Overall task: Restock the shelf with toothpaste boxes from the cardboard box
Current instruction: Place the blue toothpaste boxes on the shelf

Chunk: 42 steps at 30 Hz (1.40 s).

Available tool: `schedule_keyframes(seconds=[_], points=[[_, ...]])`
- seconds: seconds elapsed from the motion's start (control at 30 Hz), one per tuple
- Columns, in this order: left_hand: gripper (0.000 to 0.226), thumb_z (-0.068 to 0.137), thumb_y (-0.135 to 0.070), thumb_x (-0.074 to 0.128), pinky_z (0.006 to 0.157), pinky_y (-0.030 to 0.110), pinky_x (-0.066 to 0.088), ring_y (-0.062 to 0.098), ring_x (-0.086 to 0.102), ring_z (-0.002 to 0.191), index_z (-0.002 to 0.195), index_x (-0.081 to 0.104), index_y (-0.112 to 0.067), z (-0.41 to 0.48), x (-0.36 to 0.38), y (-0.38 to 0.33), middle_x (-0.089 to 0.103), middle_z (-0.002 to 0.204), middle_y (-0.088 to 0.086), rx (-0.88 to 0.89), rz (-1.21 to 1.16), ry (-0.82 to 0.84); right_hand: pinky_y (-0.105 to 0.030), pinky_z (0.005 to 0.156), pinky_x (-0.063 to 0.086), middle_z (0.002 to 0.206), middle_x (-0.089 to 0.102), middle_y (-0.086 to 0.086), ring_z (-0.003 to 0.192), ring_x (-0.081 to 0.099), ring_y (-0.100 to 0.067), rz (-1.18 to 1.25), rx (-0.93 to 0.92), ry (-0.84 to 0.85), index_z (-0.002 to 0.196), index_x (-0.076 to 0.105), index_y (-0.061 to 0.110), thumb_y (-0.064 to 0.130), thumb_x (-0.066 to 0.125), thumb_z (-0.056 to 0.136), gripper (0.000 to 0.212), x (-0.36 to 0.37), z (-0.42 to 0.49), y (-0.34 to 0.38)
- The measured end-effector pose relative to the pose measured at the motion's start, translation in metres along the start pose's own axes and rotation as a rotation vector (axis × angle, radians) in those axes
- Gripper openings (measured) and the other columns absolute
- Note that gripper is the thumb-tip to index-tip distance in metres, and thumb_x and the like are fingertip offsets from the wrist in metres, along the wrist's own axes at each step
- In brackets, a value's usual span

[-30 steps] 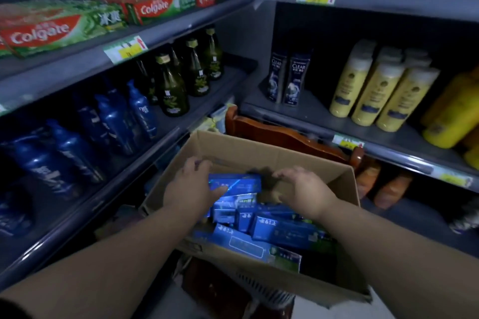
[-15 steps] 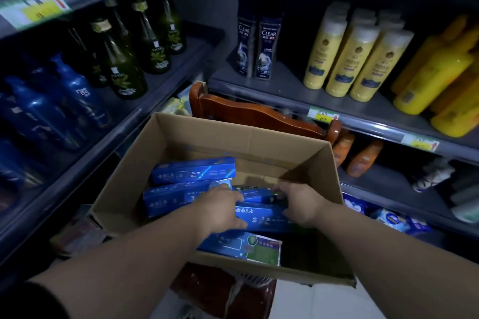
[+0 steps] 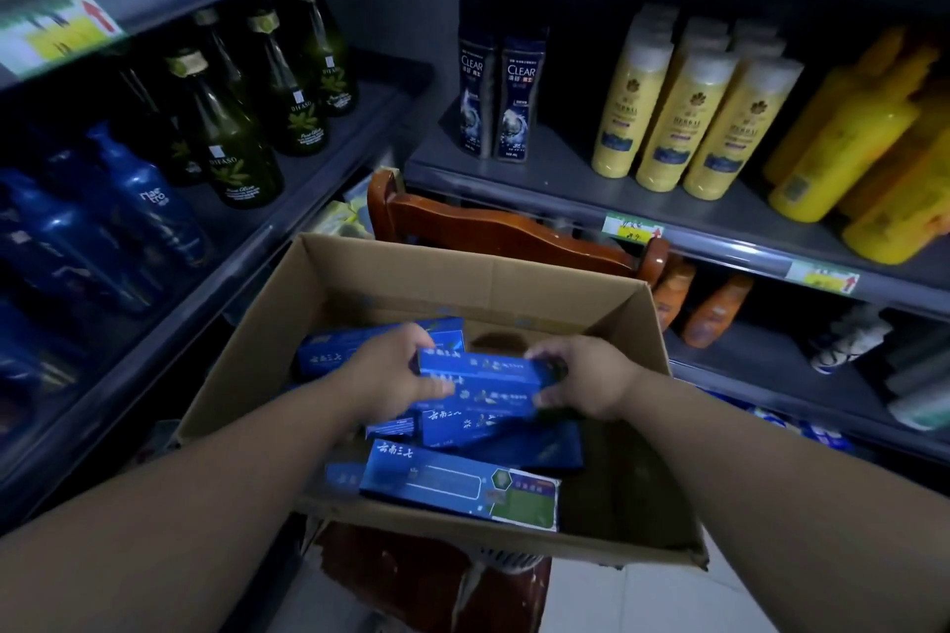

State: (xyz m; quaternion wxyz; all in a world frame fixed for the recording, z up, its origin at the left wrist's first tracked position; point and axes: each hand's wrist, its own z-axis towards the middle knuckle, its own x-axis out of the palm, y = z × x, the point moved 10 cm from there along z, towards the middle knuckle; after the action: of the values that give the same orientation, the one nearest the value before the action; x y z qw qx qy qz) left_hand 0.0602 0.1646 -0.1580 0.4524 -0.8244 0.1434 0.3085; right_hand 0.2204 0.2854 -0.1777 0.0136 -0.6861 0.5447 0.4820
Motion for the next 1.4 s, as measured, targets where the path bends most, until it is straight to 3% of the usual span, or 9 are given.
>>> schedule_keyframes(seconds=[0.13,0.33,0.57,0.8,0.9,1.0,1.17,1.27,1.4], points=[[0.028,0.08,-0.027,0.076,0.069,0.024,0.047,0.007,0.059,0.089,0.098,0.055,-0.027,-0.001,-0.044,0.022,0.061,0.098,-0.007,-0.068,-0.151,-0.193,-0.03,0.105,0.041,0.139,0.053,-0.001,0.128,0.049,-0.019,0.032,0.057,-0.214,0.143,0.043,0.024,0.013,0.07,0.086,0.064,-0.021,0.005,-0.004],[0.033,0.079,-0.026,0.077,0.075,0.028,0.045,0.012,0.058,0.091,0.103,0.055,-0.026,-0.008,-0.064,0.059,0.06,0.1,-0.004,-0.155,-0.191,-0.32,-0.034,0.106,0.04,0.147,0.042,-0.004,0.131,0.044,-0.023,-0.282,0.107,0.046,0.149,0.03,0.031,0.013,0.06,0.092,0.067,0.032,0.023,-0.019],[0.032,0.08,-0.026,0.077,0.077,0.033,0.053,0.015,0.064,0.09,0.106,0.058,-0.022,-0.006,-0.059,0.071,0.065,0.099,-0.002,-0.17,-0.291,-0.297,-0.048,0.108,0.034,0.142,0.043,0.002,0.131,0.038,-0.024,-0.441,0.027,-0.002,0.134,0.044,0.037,0.032,0.067,0.086,0.054,0.038,0.038,-0.012],[0.029,0.078,-0.025,0.078,0.08,0.041,0.055,0.02,0.066,0.089,0.097,0.057,-0.028,-0.015,-0.077,0.067,0.067,0.098,-0.001,-0.155,-0.359,-0.369,-0.034,0.098,0.044,0.125,0.052,0.007,0.116,0.05,-0.017,-0.264,-0.02,-0.006,0.112,0.055,0.037,0.031,0.079,0.077,0.043,0.006,0.023,0.004],[0.026,0.079,-0.024,0.077,0.081,0.042,0.054,0.02,0.065,0.09,0.094,0.056,-0.027,-0.028,-0.091,0.054,0.067,0.097,-0.001,-0.133,-0.371,-0.413,-0.03,0.095,0.041,0.12,0.055,0.008,0.115,0.051,-0.014,-0.173,-0.059,0.017,0.121,0.056,0.035,0.028,0.075,0.083,0.042,-0.016,0.007,0.023],[0.029,0.082,-0.027,0.074,0.071,0.031,0.05,0.014,0.062,0.088,0.104,0.055,-0.022,-0.047,-0.111,0.035,0.064,0.098,-0.005,-0.1,-0.355,-0.482,-0.026,0.09,0.041,0.119,0.057,0.006,0.11,0.053,-0.012,-0.118,-0.117,0.082,0.13,0.056,0.025,0.022,0.068,0.09,0.042,-0.033,-0.01,0.047],[0.036,0.082,-0.031,0.073,0.066,0.031,0.048,0.021,0.062,0.089,0.11,0.056,-0.017,-0.094,-0.156,0.012,0.064,0.102,0.003,-0.05,-0.301,-0.616,-0.035,0.077,0.058,0.116,0.062,0.003,0.085,0.064,-0.013,0.089,-0.169,0.203,0.115,0.057,0.028,0.005,0.057,0.095,0.03,-0.052,-0.033,0.077],[0.027,0.082,-0.03,0.074,0.073,0.035,0.05,0.019,0.063,0.085,0.101,0.058,-0.02,-0.127,-0.187,0.001,0.067,0.098,0.003,-0.009,-0.327,-0.694,-0.026,0.066,0.056,0.112,0.065,0.0,0.083,0.064,-0.013,0.09,-0.264,0.196,0.121,0.058,0.022,0.001,0.056,0.095,0.034,-0.071,-0.047,0.108],[0.023,0.084,-0.024,0.072,0.058,0.028,0.042,0.014,0.058,0.067,0.099,0.056,-0.018,-0.177,-0.231,-0.015,0.067,0.086,0.001,0.058,-0.343,-0.809,-0.023,0.065,0.053,0.103,0.066,0.006,0.083,0.062,-0.011,0.1,-0.386,0.192,0.12,0.058,0.023,-0.001,0.052,0.096,0.035,-0.091,-0.067,0.163]])
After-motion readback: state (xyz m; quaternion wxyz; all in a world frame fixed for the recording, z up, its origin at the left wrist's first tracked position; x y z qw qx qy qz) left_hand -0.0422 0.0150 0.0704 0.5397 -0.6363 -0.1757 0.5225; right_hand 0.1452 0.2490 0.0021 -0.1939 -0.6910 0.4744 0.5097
